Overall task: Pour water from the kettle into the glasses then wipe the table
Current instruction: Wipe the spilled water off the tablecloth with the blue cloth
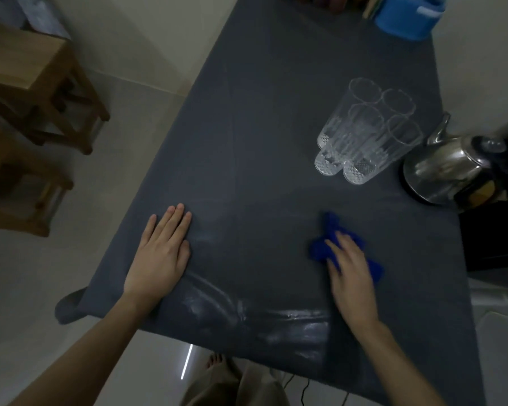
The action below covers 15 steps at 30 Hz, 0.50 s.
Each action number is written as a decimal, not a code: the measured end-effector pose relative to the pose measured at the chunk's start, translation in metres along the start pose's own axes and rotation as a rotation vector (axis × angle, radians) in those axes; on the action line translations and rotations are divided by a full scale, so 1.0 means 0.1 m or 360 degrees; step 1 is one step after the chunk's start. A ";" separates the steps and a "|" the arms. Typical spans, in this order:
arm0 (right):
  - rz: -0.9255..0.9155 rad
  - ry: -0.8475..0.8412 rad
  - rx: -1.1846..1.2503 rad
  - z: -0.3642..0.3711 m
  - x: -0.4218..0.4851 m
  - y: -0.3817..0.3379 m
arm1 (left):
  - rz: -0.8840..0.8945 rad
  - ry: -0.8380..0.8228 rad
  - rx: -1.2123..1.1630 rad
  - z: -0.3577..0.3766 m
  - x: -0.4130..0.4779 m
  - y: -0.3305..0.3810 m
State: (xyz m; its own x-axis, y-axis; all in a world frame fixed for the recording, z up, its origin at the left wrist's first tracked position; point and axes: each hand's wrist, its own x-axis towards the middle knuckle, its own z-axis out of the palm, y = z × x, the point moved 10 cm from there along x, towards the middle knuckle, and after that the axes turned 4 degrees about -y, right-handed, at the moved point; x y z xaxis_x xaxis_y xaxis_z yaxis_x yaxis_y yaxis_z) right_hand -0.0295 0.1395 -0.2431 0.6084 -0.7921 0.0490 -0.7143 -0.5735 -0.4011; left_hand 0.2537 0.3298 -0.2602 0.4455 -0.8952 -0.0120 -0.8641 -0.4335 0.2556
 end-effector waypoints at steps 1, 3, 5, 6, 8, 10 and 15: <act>-0.0090 -0.0056 -0.0017 0.14 -0.02 -0.29 | 0.0002 0.0000 0.0001 0.00 0.00 0.00; -0.0352 -0.0267 -0.0115 0.48 -0.17 -0.96 | -0.0003 -0.0005 0.0004 0.00 -0.01 -0.01; -0.0600 -0.0462 -0.0170 0.77 -0.40 -1.58 | -0.0001 -0.0017 -0.0005 0.02 -0.01 -0.02; -0.0698 -0.0508 -0.0169 0.87 -0.51 -1.82 | 0.0000 -0.0021 -0.0014 0.02 -0.01 -0.02; -0.0865 -0.0586 -0.0185 1.02 -0.73 -2.07 | -0.0005 -0.0030 -0.0027 0.03 -0.01 -0.03; -0.1013 -0.0651 -0.0169 1.02 -0.97 -2.04 | -0.0007 -0.0041 -0.0029 0.04 -0.01 -0.03; -0.1151 -0.0523 -0.0309 0.56 -1.30 -1.05 | -0.0010 -0.0042 -0.0020 0.04 -0.01 -0.03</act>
State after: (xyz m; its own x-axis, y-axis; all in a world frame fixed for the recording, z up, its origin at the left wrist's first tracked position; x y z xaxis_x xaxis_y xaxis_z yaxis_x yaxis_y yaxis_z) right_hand -0.0143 0.3139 -0.2585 0.9906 -0.1281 -0.0480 -0.1353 -0.9692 -0.2059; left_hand 0.2553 0.3312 -0.2650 0.4445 -0.8949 -0.0391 -0.8582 -0.4380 0.2677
